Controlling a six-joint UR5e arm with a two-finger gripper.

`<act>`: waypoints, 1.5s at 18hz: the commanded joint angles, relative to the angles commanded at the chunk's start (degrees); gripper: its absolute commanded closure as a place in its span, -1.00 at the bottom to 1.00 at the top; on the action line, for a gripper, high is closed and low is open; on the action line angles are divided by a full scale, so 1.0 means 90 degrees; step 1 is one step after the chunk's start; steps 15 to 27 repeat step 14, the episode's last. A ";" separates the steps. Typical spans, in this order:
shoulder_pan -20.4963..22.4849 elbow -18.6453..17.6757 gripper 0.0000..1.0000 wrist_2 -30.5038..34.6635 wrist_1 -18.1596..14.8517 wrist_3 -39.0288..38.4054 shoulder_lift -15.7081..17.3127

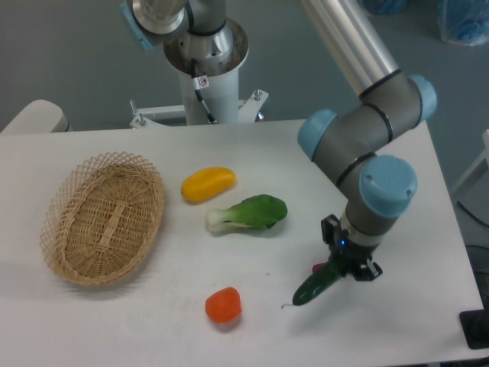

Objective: Pick up the cucumber from the table
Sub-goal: 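Carry the held cucumber away from the bok choy and lower it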

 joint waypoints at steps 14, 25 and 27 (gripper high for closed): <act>-0.0078 0.0606 0.65 0.0068 -0.0303 -0.0019 -0.0391; -0.0078 0.0606 0.65 0.0068 -0.0303 -0.0019 -0.0391; -0.0078 0.0606 0.65 0.0068 -0.0303 -0.0019 -0.0391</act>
